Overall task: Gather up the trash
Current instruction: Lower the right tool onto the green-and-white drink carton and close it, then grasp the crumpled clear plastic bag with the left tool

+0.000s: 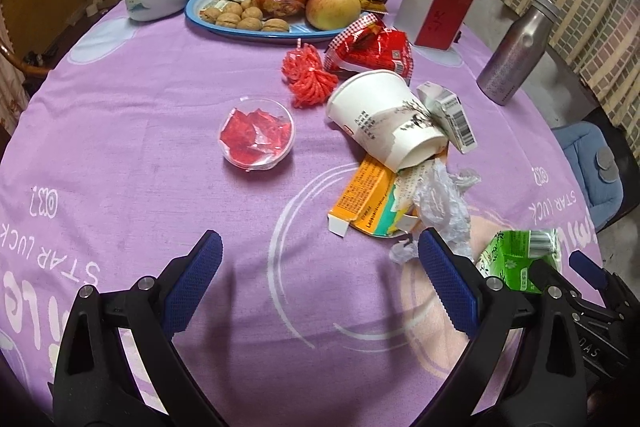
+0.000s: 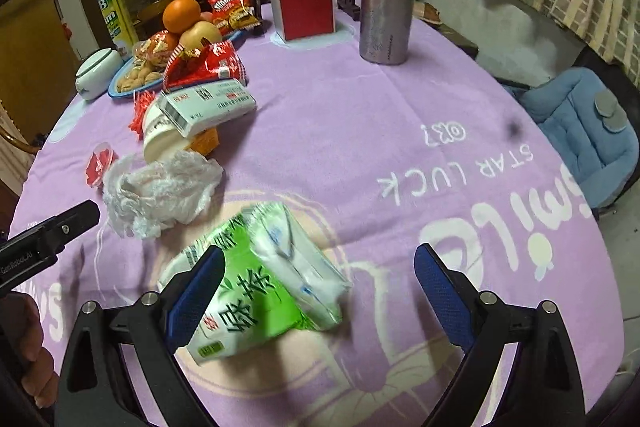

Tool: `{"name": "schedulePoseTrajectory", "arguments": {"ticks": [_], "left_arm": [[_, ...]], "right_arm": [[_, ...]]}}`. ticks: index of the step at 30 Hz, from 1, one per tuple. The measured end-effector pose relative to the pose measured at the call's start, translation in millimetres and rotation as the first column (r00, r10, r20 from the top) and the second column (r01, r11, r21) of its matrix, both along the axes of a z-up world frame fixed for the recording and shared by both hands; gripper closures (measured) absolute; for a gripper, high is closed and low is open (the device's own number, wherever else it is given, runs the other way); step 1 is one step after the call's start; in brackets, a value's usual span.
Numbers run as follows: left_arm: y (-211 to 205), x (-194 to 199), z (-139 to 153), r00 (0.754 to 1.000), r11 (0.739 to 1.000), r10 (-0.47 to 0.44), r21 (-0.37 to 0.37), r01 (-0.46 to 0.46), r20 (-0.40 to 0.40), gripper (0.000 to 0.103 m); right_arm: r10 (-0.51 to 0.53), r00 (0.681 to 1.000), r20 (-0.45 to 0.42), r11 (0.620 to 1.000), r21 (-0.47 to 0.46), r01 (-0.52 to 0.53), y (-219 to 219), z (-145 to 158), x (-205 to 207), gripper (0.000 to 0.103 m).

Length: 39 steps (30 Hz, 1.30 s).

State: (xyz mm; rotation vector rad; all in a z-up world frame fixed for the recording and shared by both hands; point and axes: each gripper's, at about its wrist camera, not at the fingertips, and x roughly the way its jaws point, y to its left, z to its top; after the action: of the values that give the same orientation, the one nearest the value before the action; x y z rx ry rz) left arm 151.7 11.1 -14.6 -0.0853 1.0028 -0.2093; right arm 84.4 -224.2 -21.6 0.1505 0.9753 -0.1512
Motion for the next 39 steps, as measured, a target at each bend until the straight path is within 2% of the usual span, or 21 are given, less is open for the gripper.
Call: {"name": "schedulePoseTrajectory", "arguments": {"ticks": [4, 6, 8, 9, 11, 14, 16, 22, 27, 31, 35, 37, 39], "left_arm": [[-6.5, -1.9, -2.3, 1.000, 1.000, -0.020, 0.009, 0.020, -0.002, 0.008], [-8.8, -2.5, -3.4, 1.000, 0.999, -0.029, 0.014, 0.029, -0.002, 0.008], [-12.2, -3.6, -4.2, 0.999, 0.999, -0.040, 0.019, 0.040, -0.001, 0.008], [-14.4, -4.4, -4.6, 0.999, 0.999, -0.049, 0.024, 0.049, 0.001, 0.008], [-17.7, -5.7, -4.2, 0.998, 0.998, -0.061, 0.030, 0.061, 0.006, 0.008], [-21.3, -8.4, -2.6, 0.997, 0.996, -0.082, 0.023, 0.082, 0.014, 0.008], [-23.3, -9.8, -1.5, 0.995, 0.995, -0.097, 0.012, 0.097, 0.015, 0.008], [-29.8, -14.3, -0.4, 0.992, 0.993, -0.121, 0.014, 0.121, 0.028, 0.008], [-41.5, -20.4, -1.3, 0.986, 0.987, -0.160, 0.027, 0.159, 0.044, 0.008], [-59.6, -31.3, -1.6, 0.969, 0.971, -0.232, 0.071, 0.227, 0.089, 0.008], [-80.2, -39.8, -8.1, 0.934, 0.939, -0.335, 0.122, 0.321, 0.120, 0.008], [-83.1, -39.9, -11.0, 0.925, 0.929, -0.362, 0.124, 0.348, 0.118, 0.011], [-77.0, -37.3, -8.7, 0.924, 0.930, -0.365, 0.094, 0.355, 0.114, 0.015]], "right_arm": [[0.007, 1.000, -0.021, 1.000, 0.015, -0.007, -0.7, -10.6, -1.8, 0.010], [0.019, 0.999, -0.030, 0.999, 0.028, -0.019, 1.0, -15.7, -0.7, 0.017], [0.043, 0.998, -0.045, 0.998, 0.053, -0.040, 3.5, -21.9, 2.8, 0.033], [0.053, 0.997, -0.054, 0.996, 0.069, -0.050, 4.7, -25.6, 4.9, 0.038], [0.068, 0.997, -0.037, 0.993, 0.098, -0.064, 5.3, -26.3, 5.7, 0.060], [0.093, 0.995, -0.037, 0.989, 0.118, -0.088, 8.0, -26.6, 6.1, 0.078], [0.103, 0.995, -0.004, 0.986, 0.131, -0.102, 9.0, -20.3, 1.4, 0.086], [0.043, 0.996, 0.079, 0.990, 0.132, -0.054, -10.5, 2.2, -23.1, 0.087], [-0.031, 0.996, 0.081, 0.993, 0.114, 0.021, -38.6, 1.7, -53.6, 0.087], [-0.077, 0.995, 0.068, 0.990, 0.121, 0.068, -58.1, -6.6, -76.6, 0.087], [-0.098, 0.994, 0.057, 0.985, 0.149, 0.089, -68.5, -15.2, -92.8, 0.087], [-0.102, 0.993, 0.056, 0.983, 0.160, 0.092, -70.3, -18.1, -98.5, 0.088], [-0.100, 0.993, 0.059, 0.983, 0.162, 0.089, -68.7, -18.5, -100.1, 0.088]]}}
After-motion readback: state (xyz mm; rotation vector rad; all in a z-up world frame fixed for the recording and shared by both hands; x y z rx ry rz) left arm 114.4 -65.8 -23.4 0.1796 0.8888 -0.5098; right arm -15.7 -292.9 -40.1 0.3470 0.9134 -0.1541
